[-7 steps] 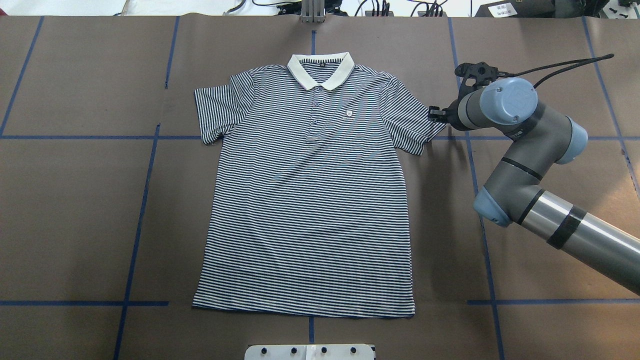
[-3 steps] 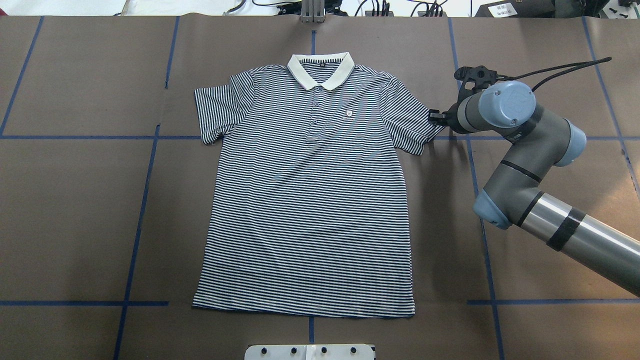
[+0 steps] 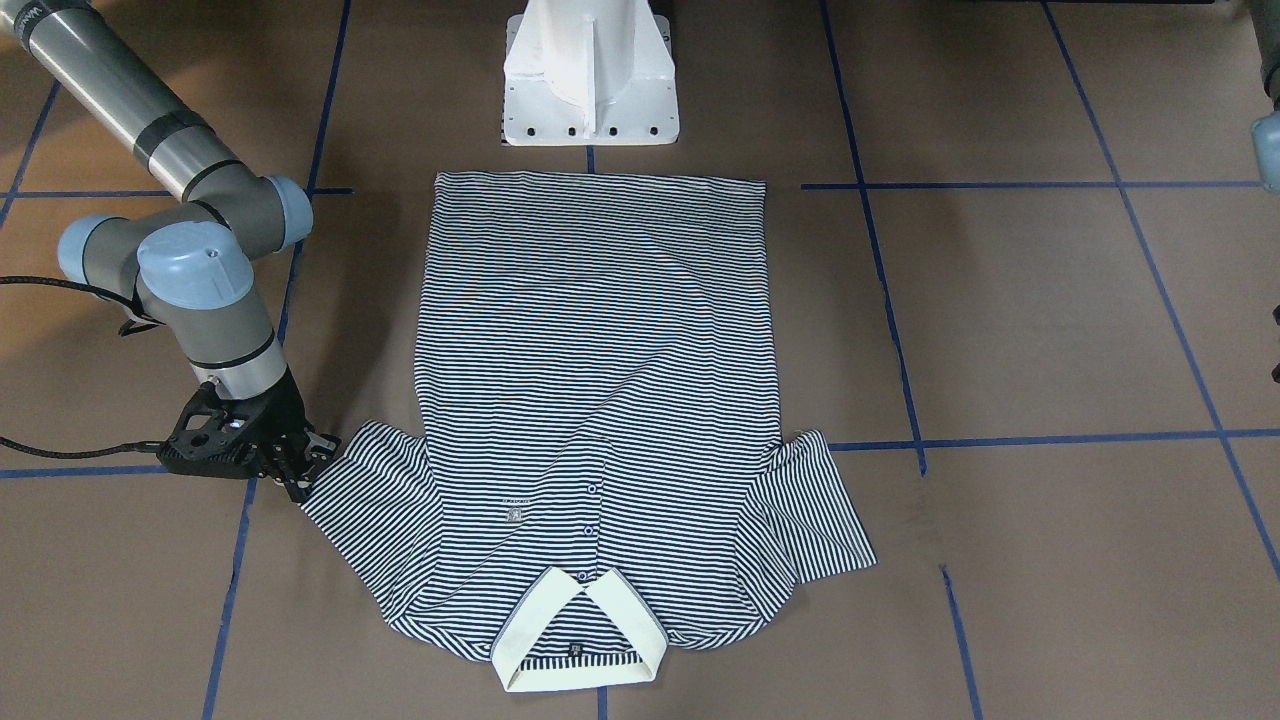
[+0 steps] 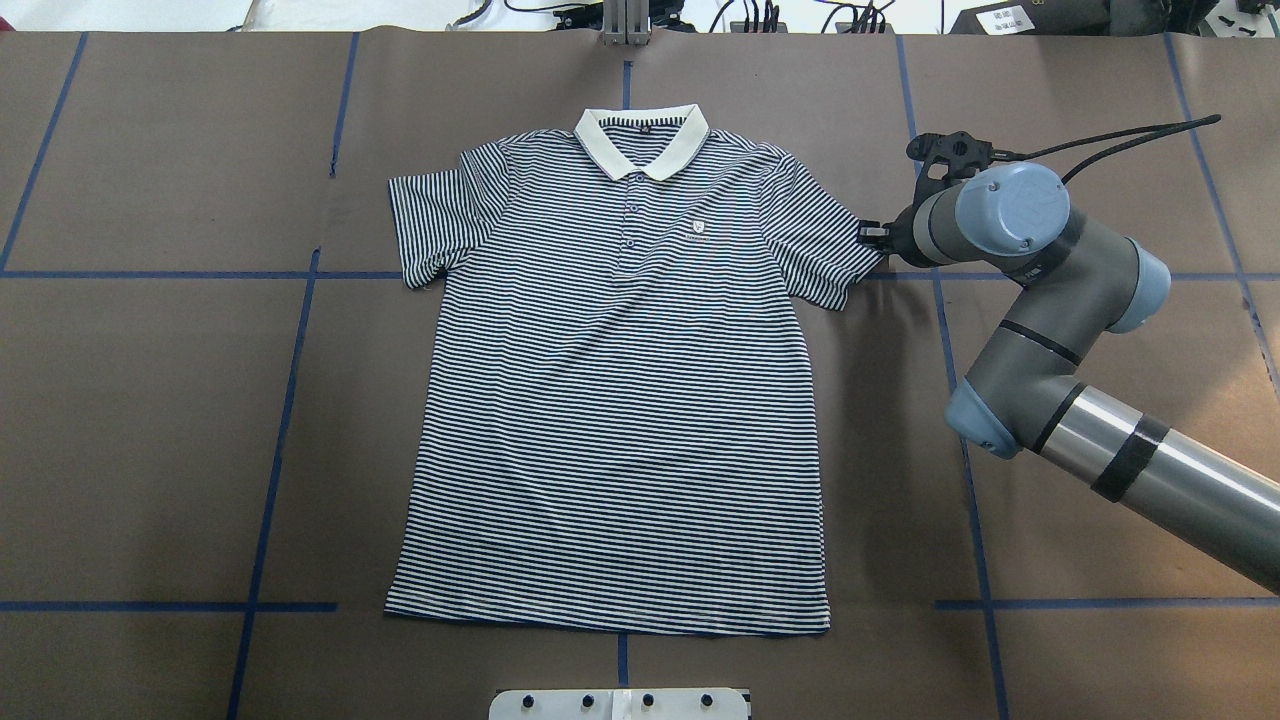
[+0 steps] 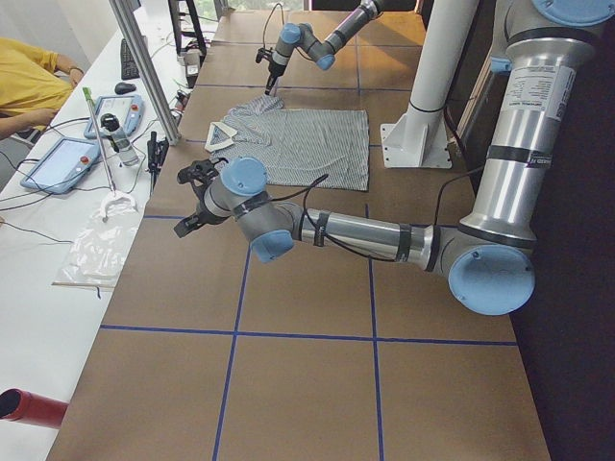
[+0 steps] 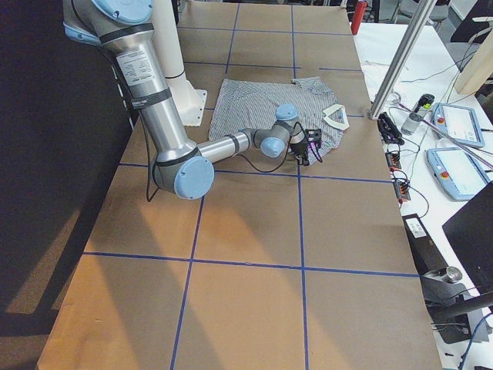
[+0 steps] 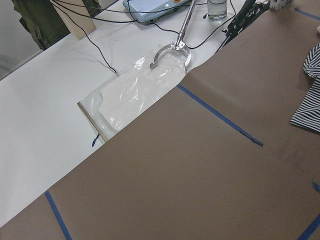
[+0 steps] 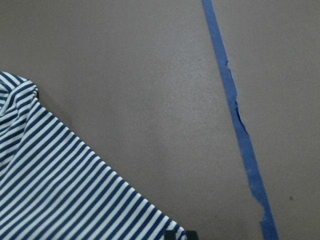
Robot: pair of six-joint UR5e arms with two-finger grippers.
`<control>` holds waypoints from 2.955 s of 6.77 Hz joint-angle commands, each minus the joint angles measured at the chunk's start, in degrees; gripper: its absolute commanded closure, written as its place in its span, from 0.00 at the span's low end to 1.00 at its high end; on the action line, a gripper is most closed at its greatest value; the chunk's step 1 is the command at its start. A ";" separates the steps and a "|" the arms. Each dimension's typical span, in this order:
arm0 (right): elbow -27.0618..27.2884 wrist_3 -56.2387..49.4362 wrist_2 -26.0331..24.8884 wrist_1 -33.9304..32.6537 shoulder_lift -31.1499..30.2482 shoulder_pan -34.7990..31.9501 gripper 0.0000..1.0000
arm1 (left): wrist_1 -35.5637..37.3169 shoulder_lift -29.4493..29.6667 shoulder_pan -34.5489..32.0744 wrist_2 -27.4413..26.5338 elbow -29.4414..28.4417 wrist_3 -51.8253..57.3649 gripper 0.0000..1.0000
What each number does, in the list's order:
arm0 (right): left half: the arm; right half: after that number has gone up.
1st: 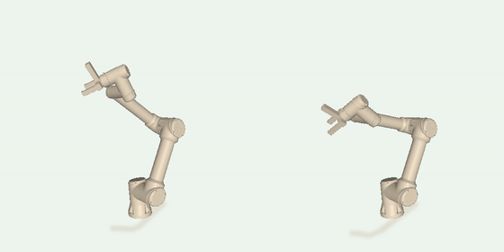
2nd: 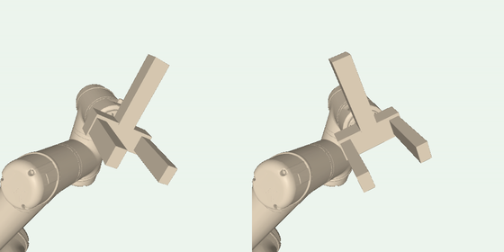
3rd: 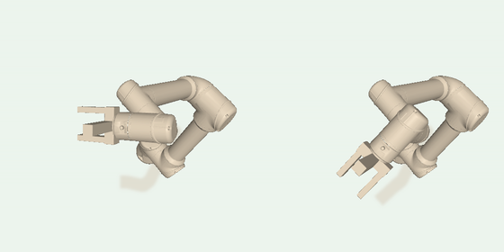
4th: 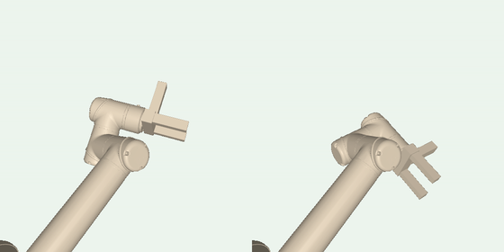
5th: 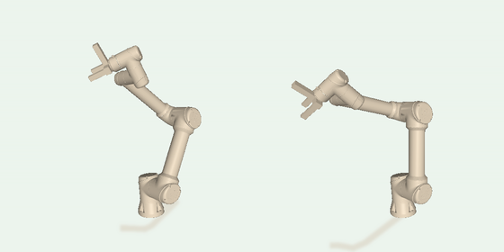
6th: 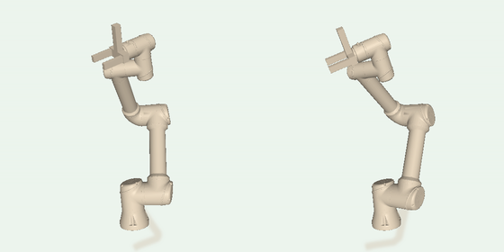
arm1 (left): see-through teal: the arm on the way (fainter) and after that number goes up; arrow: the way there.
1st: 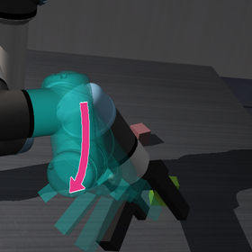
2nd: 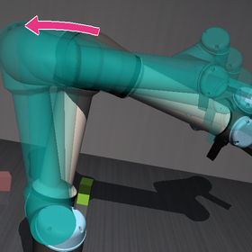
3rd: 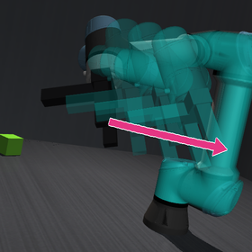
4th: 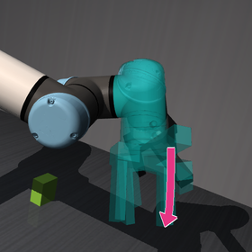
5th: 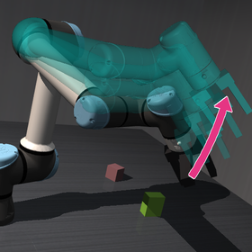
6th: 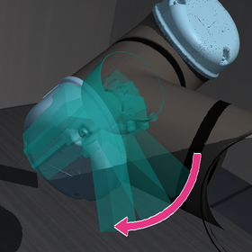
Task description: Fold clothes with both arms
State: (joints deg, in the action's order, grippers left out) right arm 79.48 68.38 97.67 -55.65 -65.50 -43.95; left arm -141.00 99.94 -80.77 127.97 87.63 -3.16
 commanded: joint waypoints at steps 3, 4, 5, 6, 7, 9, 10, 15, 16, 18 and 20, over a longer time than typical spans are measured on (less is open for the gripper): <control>11.16 2.87 -2.38 -24.60 6.75 0.35 1.00 | 0.02 -0.09 0.00 0.00 -0.09 0.00 0.00; 11.40 10.99 -6.48 -35.64 14.62 3.23 1.00 | 0.02 -0.09 0.00 0.00 -0.26 0.00 0.00; 8.88 17.25 -11.48 -37.93 19.66 6.04 1.00 | 0.02 -0.09 0.09 0.00 -0.26 0.00 0.00; 1.80 22.01 -12.75 -37.78 24.93 7.12 1.00 | 0.02 -0.09 0.00 0.00 -0.26 0.00 0.00; -6.62 25.89 -15.98 -37.26 30.55 8.08 1.00 | 0.02 -0.18 0.09 0.00 -0.26 0.00 0.00; -13.81 28.04 -17.24 -33.05 34.56 8.88 1.00 | 0.02 -0.18 0.00 0.00 -0.26 0.00 0.00; -13.91 27.69 -18.64 -32.77 34.48 9.58 1.00 | 0.02 -0.18 0.00 0.00 -0.26 0.00 0.00; 0.84 3.25 -6.42 -33.73 26.82 3.56 0.00 | -2.35 0.69 6.63 -0.53 -0.70 -4.44 0.00; 12.43 -5.28 0.00 -33.30 17.78 -0.91 0.00 | -2.09 2.44 12.25 -2.88 -1.40 -14.75 0.00; 22.00 -19.88 13.29 -32.07 6.14 -9.97 0.00 | -1.39 9.35 20.69 -12.88 -4.54 -39.59 0.11; 22.04 -21.45 17.90 -17.63 -2.31 -11.77 0.00 | 1.49 19.37 29.49 -28.75 -13.67 -52.08 0.24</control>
State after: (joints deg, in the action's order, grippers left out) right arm 100.95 48.30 112.82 -80.66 -62.91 -54.44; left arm -141.61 113.88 -56.30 107.65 78.67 -48.15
